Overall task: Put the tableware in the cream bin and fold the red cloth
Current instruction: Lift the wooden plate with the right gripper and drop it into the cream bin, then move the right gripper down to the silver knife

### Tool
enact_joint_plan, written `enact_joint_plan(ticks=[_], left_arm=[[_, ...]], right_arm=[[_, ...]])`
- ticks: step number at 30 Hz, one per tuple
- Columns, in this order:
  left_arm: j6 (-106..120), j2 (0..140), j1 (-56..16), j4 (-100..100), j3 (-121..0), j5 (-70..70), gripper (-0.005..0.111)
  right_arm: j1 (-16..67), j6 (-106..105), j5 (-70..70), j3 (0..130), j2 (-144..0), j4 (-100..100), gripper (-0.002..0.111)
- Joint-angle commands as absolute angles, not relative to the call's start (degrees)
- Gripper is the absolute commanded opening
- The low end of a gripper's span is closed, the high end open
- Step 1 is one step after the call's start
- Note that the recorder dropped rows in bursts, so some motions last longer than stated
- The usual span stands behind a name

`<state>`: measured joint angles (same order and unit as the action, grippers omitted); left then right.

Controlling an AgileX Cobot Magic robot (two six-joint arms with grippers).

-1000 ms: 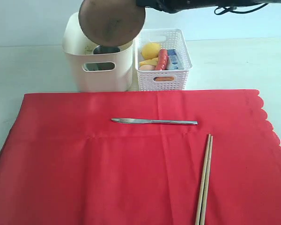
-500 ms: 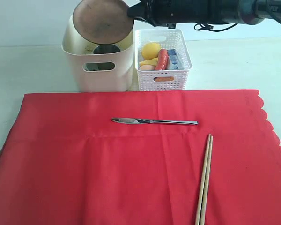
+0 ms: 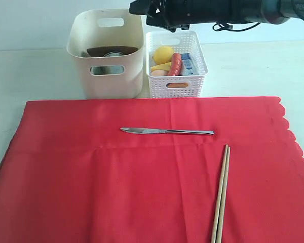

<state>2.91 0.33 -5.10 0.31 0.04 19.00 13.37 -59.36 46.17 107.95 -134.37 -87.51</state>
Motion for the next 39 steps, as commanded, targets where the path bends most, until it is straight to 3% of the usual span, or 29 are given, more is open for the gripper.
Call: enact_joint_plan(ticks=[1,9,14,20,32,37,39], left_arm=[[2.98,0.0,-4.97,0.0,0.0,18.54,0.003],[2.98,0.0,-4.97,0.0,0.0,18.54,0.003],[2.98,0.0,-4.97,0.0,0.0,18.54,0.003],[2.98,0.0,-4.97,0.0,0.0,18.54,0.003],[2.98,0.0,-4.97,0.0,0.0,18.54,0.003],[2.98,0.0,-4.97,0.0,0.0,18.54,0.003],[2.98,0.0,-4.97,0.0,0.0,18.54,0.003]], right_arm=[[9.03,-55.69,52.93,108.41,-132.09,-79.73,0.048],[2.08,-52.27,69.78,108.31,-130.12,-75.42,0.0],[0.87,-53.11,69.96,105.44,-127.57,-76.04,0.0],[0.87,-60.31,68.37,92.3,-119.94,-76.26,0.0],[0.87,-107.47,51.05,39.05,-88.32,-99.77,0.0],[0.87,-110.27,53.08,33.44,-85.43,-99.77,0.0],[1.32,-110.31,45.98,33.9,-85.43,-99.95,0.0]])
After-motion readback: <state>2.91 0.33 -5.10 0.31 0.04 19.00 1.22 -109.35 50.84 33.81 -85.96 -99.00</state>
